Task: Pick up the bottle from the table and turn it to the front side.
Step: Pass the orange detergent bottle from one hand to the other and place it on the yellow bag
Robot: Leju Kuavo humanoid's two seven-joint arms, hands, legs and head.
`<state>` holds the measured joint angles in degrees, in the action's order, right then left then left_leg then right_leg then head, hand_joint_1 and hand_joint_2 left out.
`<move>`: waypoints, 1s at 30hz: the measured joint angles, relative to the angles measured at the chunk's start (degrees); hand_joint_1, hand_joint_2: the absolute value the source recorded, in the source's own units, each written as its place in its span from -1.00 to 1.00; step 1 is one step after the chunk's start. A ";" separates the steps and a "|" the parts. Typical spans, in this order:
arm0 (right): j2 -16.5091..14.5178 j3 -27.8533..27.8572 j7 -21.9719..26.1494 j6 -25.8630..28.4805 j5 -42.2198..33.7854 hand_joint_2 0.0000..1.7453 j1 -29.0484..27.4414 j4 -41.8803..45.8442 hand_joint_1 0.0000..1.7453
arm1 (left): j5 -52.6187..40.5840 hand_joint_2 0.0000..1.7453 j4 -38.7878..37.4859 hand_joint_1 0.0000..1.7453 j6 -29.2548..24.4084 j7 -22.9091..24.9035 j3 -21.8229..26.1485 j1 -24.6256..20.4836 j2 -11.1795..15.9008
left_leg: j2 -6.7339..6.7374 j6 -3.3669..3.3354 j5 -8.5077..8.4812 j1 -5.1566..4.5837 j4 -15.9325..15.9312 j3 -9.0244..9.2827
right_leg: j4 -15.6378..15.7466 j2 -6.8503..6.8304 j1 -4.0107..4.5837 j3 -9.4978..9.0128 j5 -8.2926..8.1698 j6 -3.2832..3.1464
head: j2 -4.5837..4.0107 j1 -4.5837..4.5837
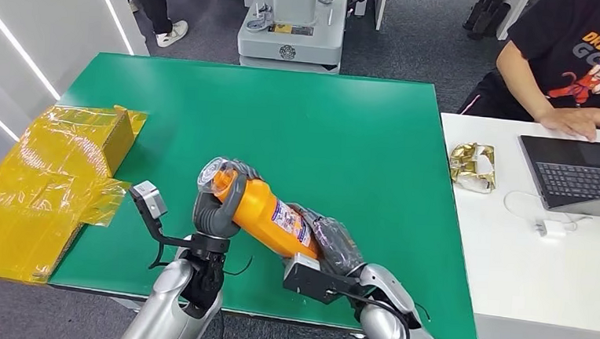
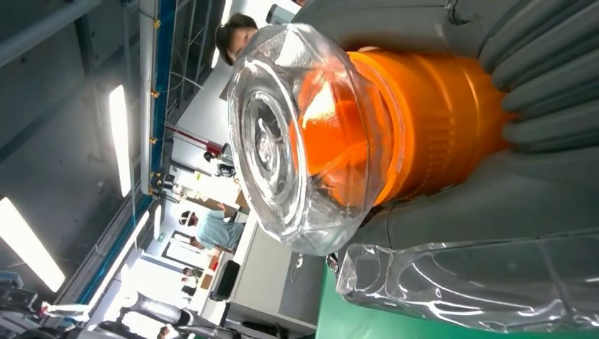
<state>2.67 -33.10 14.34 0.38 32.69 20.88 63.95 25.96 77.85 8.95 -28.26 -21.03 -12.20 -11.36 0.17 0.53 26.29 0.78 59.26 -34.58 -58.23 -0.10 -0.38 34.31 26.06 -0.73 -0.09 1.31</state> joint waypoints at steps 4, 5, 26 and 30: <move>-0.42 0.54 0.10 3.25 -0.54 1.00 -0.98 1.44 -1.00 | -0.10 1.00 0.00 1.00 -0.02 0.00 0.05 0.00 -0.25 | 0.00 0.00 0.00 0.00 0.00 -0.01 | 0.00 0.00 0.00 0.00 0.00 0.00 | 0.00 -0.01; -0.56 0.70 0.14 3.91 -0.71 1.00 -1.20 1.91 -1.00 | -0.17 1.00 0.00 1.00 -0.10 0.00 0.08 0.00 -0.32 | 0.00 0.00 0.00 0.00 0.00 0.00 | 0.00 0.00 0.00 0.00 0.00 0.00 | 0.00 -0.01; -4.46 2.63 8.44 19.32 -7.69 1.00 -9.24 18.12 -1.00 | -1.90 1.00 0.56 1.00 -3.90 -0.54 1.38 0.97 -1.20 | -0.02 0.00 0.00 0.00 -0.01 -0.01 | 0.00 -0.03 0.00 0.00 0.01 0.00 | 0.00 -0.01; -5.43 2.60 14.09 26.69 -13.30 1.00 -12.83 24.42 -1.00 | -3.96 1.00 1.58 1.00 -6.04 -0.53 1.84 0.75 -1.10 | -0.01 0.00 0.01 0.00 -0.02 -0.01 | 0.00 -0.02 0.00 0.00 0.01 -0.01 | 0.00 0.01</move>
<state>-2.75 -30.50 28.43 27.07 19.39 8.05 88.37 22.00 79.43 2.91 -28.79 -19.20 -11.45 -12.46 0.16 0.54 26.30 0.79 59.24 -34.59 -58.23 -0.12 -0.38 34.31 26.07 -0.74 -0.09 1.31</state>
